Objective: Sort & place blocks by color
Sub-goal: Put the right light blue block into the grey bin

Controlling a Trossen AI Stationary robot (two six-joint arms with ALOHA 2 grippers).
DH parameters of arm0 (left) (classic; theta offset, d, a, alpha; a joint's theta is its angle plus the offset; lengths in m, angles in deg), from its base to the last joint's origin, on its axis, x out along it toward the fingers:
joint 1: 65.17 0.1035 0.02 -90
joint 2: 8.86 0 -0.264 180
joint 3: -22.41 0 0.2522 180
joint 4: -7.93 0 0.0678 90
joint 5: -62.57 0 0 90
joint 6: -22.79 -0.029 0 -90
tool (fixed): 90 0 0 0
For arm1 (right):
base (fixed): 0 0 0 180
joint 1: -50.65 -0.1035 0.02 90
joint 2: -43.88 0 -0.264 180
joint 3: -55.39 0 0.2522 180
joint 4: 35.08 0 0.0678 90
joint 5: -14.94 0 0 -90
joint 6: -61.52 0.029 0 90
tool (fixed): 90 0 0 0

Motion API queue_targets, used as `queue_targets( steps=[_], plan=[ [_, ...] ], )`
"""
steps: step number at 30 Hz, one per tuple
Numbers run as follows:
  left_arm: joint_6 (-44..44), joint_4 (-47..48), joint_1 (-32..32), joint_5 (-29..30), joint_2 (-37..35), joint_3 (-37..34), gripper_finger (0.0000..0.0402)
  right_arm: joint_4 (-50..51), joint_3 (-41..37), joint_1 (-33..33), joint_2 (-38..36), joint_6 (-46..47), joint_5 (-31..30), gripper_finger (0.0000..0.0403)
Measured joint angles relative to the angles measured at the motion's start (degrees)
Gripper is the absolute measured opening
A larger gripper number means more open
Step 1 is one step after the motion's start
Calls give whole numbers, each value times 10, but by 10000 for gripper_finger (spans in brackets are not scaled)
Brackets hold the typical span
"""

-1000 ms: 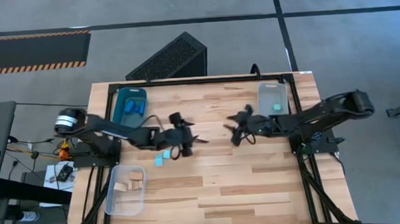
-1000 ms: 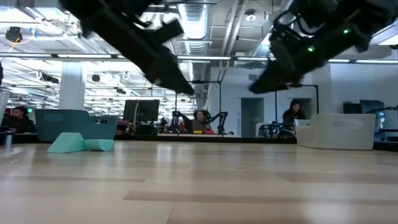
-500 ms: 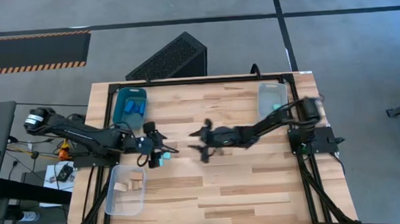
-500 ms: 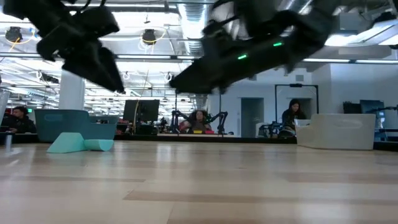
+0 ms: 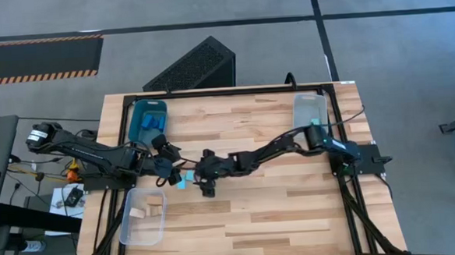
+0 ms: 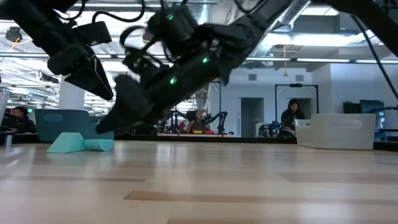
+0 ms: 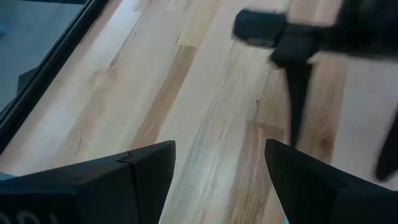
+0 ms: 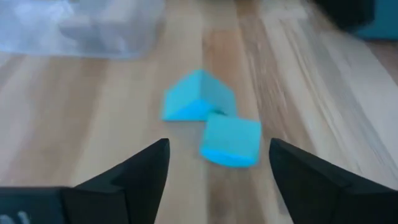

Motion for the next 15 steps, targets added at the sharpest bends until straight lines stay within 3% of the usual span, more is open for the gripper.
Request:
queue_targets(
  steps=[9, 15],
  plan=[
    [0, 1, 0, 0, 0, 0, 238, 19, 70, 24, 69, 17, 12, 342],
    [1, 4, 0, 0, 0, 0, 238, 12, 83, 27, 86, -1, 26, 336]
  ],
)
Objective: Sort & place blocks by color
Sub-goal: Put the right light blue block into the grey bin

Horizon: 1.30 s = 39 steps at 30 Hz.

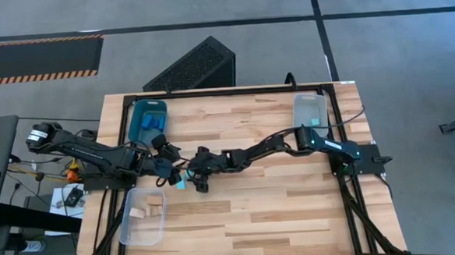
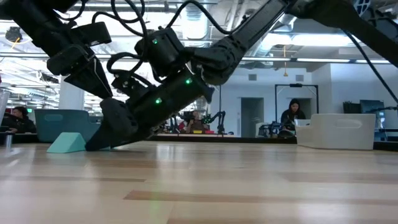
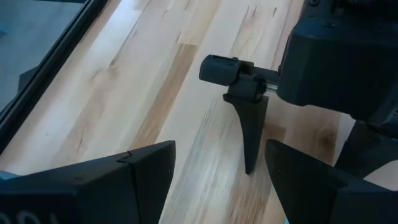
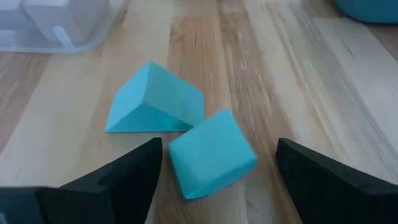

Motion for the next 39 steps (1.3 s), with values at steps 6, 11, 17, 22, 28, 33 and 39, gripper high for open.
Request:
queue_targets(
  steps=[6, 11, 17, 22, 28, 33, 39],
  plan=[
    [0, 1, 0, 0, 0, 0, 238, 1, 0, 4, 1, -6, 7, 293],
    [0, 2, 0, 0, 0, 0, 238, 3, -1, 7, 1, -28, 15, 247],
    [1, 2, 0, 0, 0, 0, 238, 1, -1, 7, 1, -33, 16, 176],
    [1, 2, 0, 0, 0, 0, 238, 14, -2, 6, -8, -22, 15, 150],
    [20, 19, -2, -3, 0, 1, 238, 59, -24, 7, -51, -16, 14, 170],
    [51, 46, -18, 5, 0, 1, 238, 39, -124, 11, -122, -1, 6, 156],
    [61, 32, -42, 38, 2, 1, 238, -25, -299, 26, -250, 38, -53, 161]
  ],
)
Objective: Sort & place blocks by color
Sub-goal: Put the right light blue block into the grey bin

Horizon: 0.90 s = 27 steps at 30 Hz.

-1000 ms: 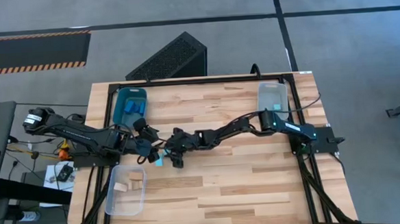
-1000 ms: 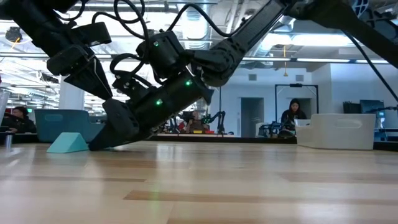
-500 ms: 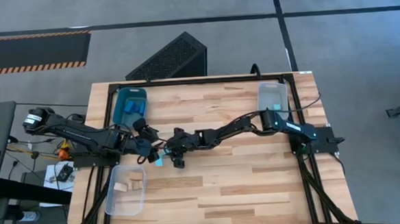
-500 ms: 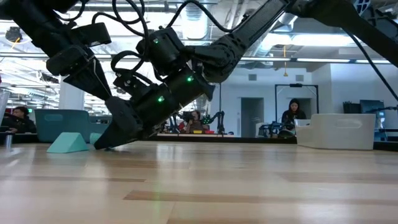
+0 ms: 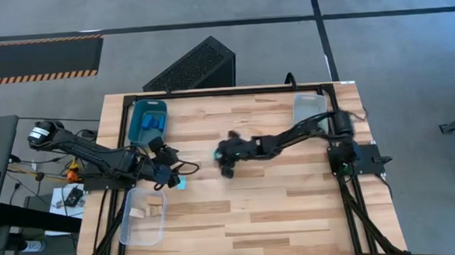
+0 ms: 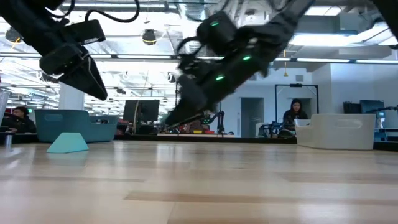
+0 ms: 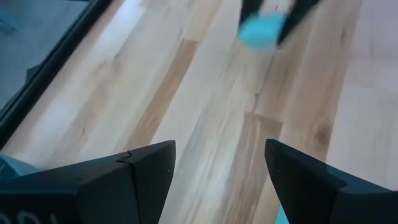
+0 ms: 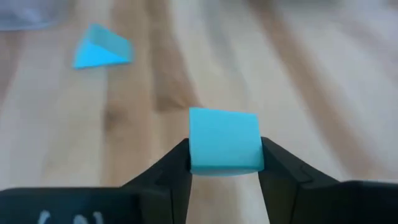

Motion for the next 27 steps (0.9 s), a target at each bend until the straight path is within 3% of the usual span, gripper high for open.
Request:
queue_targets(
  steps=[5, 12, 17, 24, 27],
  plan=[
    [-21, -47, -3, 23, 9, 0, 238, 34, -110, 2, -115, 37, -97, 165],
    [-92, -148, -3, 22, 51, 0, 238, 192, -198, 3, -276, 115, -195, 164],
    [-109, -181, -3, 21, 95, 0, 238, 339, -228, 15, -386, 170, -288, 165],
    [-131, -218, -1, 24, 143, -1, 238, 612, -230, 95, -467, 285, -331, 164],
    [-135, -222, -1, 24, 149, -1, 238, 677, -230, 146, -472, 317, -341, 164]
  ],
)
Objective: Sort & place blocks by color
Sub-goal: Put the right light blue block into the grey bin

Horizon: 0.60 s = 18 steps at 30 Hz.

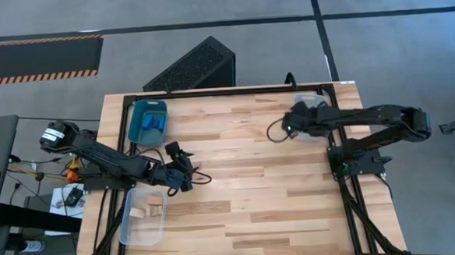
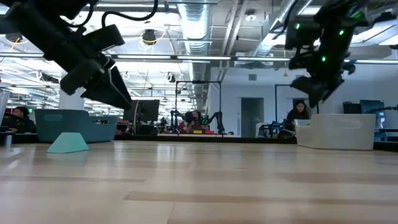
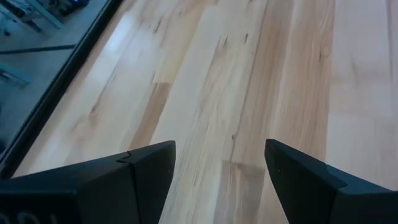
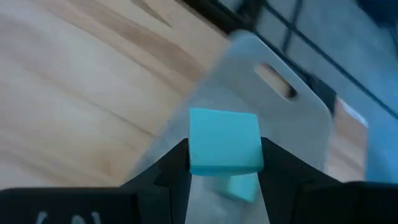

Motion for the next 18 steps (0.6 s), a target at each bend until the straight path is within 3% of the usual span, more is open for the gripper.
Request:
queue_targets(
  steps=[11, 18],
  plan=[
    [0, -1, 6, 3, -6, 0, 238, -45, 0, 189, 80, -137, 91, 165],
    [9, 3, 6, 2, -6, 0, 238, -77, 1, 263, 135, -197, 173, 170]
  ],
)
